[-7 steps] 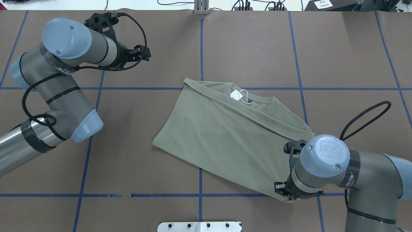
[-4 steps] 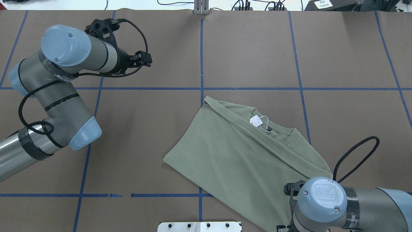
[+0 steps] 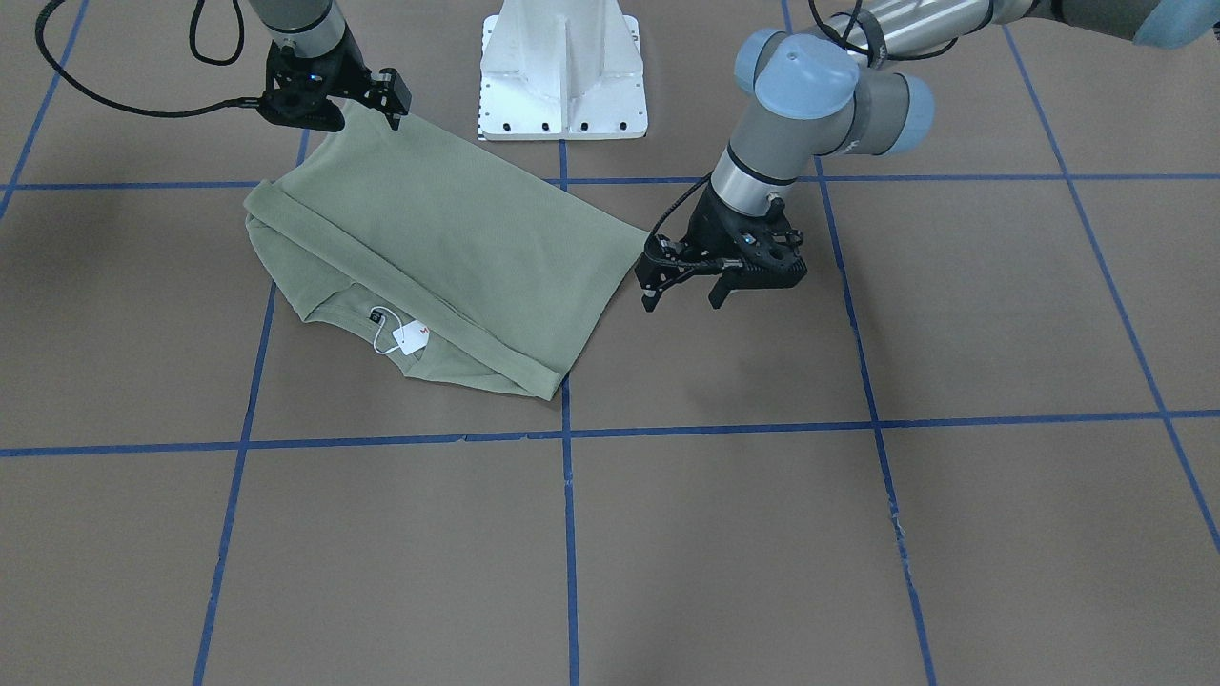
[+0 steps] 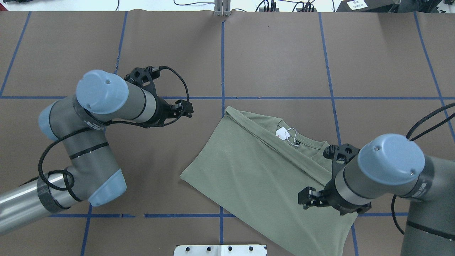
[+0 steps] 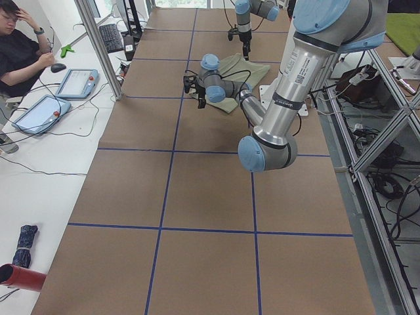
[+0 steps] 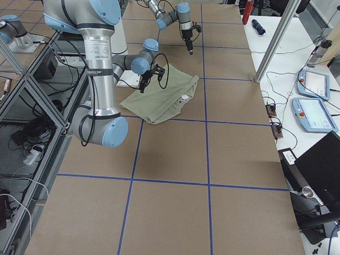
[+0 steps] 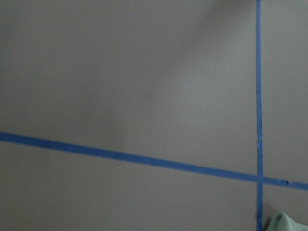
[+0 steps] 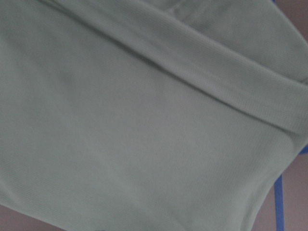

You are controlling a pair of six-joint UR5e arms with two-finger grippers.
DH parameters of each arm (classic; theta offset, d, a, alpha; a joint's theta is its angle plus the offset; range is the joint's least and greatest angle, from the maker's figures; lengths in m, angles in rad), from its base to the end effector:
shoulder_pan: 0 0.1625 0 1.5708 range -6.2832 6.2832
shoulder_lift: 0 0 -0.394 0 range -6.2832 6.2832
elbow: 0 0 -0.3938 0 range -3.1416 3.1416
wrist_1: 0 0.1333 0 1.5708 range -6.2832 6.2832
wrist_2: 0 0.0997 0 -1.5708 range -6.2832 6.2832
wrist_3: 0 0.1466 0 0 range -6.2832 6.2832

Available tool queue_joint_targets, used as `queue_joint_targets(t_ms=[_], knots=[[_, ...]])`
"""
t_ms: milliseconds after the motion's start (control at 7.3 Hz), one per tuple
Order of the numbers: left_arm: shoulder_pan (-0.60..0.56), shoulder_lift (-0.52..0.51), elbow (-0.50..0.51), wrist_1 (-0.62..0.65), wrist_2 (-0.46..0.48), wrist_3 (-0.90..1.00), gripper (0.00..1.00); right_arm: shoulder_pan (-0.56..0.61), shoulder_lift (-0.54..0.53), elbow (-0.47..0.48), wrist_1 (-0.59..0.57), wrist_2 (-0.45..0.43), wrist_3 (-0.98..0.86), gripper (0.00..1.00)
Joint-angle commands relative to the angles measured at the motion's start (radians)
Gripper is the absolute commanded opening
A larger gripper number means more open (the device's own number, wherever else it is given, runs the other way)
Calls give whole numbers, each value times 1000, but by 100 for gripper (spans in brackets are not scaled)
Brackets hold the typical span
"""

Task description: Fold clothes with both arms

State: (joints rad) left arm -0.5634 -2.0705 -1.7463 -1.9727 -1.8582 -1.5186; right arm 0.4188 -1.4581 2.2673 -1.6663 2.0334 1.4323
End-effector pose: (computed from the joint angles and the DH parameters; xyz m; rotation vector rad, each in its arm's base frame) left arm 0.5151 -0.4339 0.2410 0.0774 1.1012 -0.3038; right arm -0.4085 -0.2561 0.3029 -0.2327 -0.7948 0.0991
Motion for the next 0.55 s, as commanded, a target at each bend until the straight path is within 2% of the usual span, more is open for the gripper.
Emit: queue_joint_targets(t_ms=[0,137,274,411], knots=[[136,15,-32,2,5,-182,100,197,2,-24,45,59,-134,100],[184,13,-32,40,36,-231,100,265,4,-46,55,95,-209,100],[221,4,-30,105,84,-247,100,287,8,-69,89,100,-228,100],[233,6,-29,116,91,-249,100,290,40,-109,108,100,-219,100]])
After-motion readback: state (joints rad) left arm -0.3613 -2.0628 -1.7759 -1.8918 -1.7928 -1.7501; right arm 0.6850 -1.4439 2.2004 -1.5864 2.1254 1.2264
